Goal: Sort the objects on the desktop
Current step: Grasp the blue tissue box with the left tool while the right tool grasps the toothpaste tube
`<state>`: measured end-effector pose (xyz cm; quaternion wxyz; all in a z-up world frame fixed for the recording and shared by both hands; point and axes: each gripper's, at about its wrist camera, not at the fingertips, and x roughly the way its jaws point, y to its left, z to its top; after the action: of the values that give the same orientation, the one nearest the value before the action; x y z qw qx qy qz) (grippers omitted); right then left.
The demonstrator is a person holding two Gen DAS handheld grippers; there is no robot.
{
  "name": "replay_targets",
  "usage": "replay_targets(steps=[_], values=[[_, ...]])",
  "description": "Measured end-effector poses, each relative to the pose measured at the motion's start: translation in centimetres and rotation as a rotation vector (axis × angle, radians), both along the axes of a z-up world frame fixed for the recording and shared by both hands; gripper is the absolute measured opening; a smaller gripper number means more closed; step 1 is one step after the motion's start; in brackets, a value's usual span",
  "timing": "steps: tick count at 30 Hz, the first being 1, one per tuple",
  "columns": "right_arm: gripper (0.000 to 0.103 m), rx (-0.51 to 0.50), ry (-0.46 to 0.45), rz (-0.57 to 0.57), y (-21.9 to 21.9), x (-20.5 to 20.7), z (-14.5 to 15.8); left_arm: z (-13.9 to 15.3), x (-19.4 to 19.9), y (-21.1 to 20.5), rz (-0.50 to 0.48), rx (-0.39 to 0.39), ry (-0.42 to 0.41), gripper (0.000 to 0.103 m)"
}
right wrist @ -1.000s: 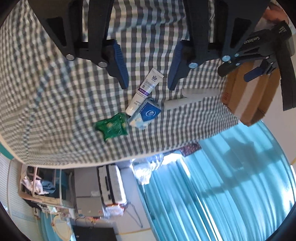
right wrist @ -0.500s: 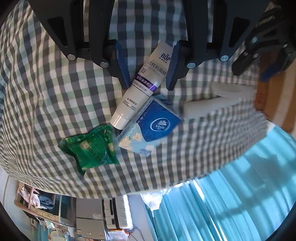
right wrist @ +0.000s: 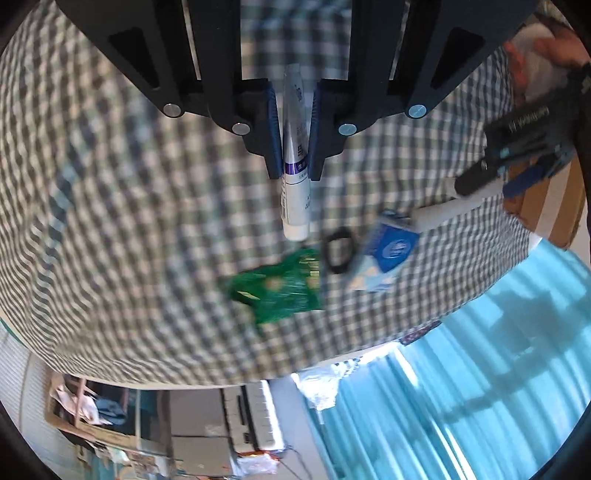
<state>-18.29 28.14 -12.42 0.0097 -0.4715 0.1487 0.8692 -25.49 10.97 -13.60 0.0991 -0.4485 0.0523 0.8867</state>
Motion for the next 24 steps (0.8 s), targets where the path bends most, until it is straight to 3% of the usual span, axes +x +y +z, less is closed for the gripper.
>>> replay_targets(steps=[5,11,12,13,15,16,18,24], values=[[0.015,-0.014,-0.036,-0.011,2.3,-0.4,-1.1,-0.2,-2.6,3.8,-0.075,-0.038,0.024,0.103],[0.022,-0.055,-0.044,0.001,3.1,-2.0,-2.6,-2.5,-5.9,6.6,-0.108,-0.029,-0.021,0.103],[0.024,-0.050,-0.040,0.007,3.1,-2.3,-2.8,-3.0,-6.5,6.7,-0.101,-0.030,-0.039,0.095],[0.028,-0.046,-0.033,0.013,3.0,-2.7,-2.8,-3.4,-6.9,6.8,-0.100,-0.030,-0.061,0.076],[0.029,-0.041,-0.020,0.016,3.0,-3.0,-2.8,-3.9,-7.5,7.2,-0.113,-0.003,-0.090,0.065],[0.022,-0.026,-0.024,0.016,3.0,-3.1,-2.8,-3.7,-7.4,7.2,-0.117,-0.002,-0.081,0.054],[0.020,0.006,-0.031,0.011,2.9,-3.0,-2.7,-3.4,-7.0,7.4,-0.139,-0.014,-0.080,0.055],[0.020,-0.020,0.010,-0.013,3.7,-1.4,-1.0,-1.3,-5.0,6.7,-0.142,0.020,-0.078,0.054]])
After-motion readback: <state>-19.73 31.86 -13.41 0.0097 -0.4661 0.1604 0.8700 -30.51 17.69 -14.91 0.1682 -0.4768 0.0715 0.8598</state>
